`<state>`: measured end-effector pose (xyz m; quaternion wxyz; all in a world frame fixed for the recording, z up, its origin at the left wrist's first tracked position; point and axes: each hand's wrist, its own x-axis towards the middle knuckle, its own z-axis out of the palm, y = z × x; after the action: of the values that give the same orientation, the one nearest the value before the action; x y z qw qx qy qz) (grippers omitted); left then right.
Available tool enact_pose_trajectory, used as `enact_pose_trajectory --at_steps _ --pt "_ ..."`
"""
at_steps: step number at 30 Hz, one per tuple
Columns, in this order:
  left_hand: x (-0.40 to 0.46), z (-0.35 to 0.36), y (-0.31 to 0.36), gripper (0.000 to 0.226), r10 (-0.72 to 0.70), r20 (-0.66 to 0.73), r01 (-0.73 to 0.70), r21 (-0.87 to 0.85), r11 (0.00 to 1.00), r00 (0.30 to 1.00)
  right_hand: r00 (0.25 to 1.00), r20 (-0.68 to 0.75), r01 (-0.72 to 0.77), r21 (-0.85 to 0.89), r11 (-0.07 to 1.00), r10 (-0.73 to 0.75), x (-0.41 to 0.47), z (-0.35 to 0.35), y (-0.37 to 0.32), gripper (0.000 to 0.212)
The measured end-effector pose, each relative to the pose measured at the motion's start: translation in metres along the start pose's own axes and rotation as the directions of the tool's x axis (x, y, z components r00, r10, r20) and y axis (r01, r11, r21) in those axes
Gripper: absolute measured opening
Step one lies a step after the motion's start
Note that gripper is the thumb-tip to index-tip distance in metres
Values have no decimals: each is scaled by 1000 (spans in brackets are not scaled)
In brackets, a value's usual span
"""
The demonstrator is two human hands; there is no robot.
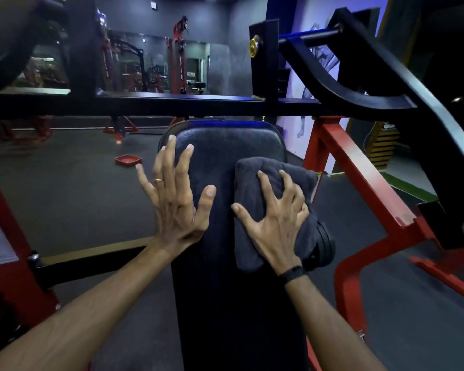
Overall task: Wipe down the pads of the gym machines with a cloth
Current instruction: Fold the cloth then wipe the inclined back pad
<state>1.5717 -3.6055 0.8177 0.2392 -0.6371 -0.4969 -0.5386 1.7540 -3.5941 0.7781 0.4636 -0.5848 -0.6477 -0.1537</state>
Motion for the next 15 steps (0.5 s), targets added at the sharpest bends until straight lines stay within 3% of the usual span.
enact_pose_trajectory --at_steps 3,5,10,13,15 --pt "-1 0 1 68 -14 13 14 -17 1000 1000 997 -20 -75 -46 996 74 -4 1 3 81" --pt "0 -1 1 68 -23 19 24 -41 999 1000 992 -77 -107 -74 992 101 -4 5 0 69" --pt "-1 -1 1 67 -42 9 42 -81 996 999 962 -246 -103 68 992 117 25 11 -6 40" --pt "1 -1 0 68 -53 -14 52 -88 995 998 926 -284 -223 124 967 250 90 11 -37 40" --pt "0 -1 -1 70 -57 -31 54 -114 992 998 932 -276 -221 88 971 236 116 15 -65 42"
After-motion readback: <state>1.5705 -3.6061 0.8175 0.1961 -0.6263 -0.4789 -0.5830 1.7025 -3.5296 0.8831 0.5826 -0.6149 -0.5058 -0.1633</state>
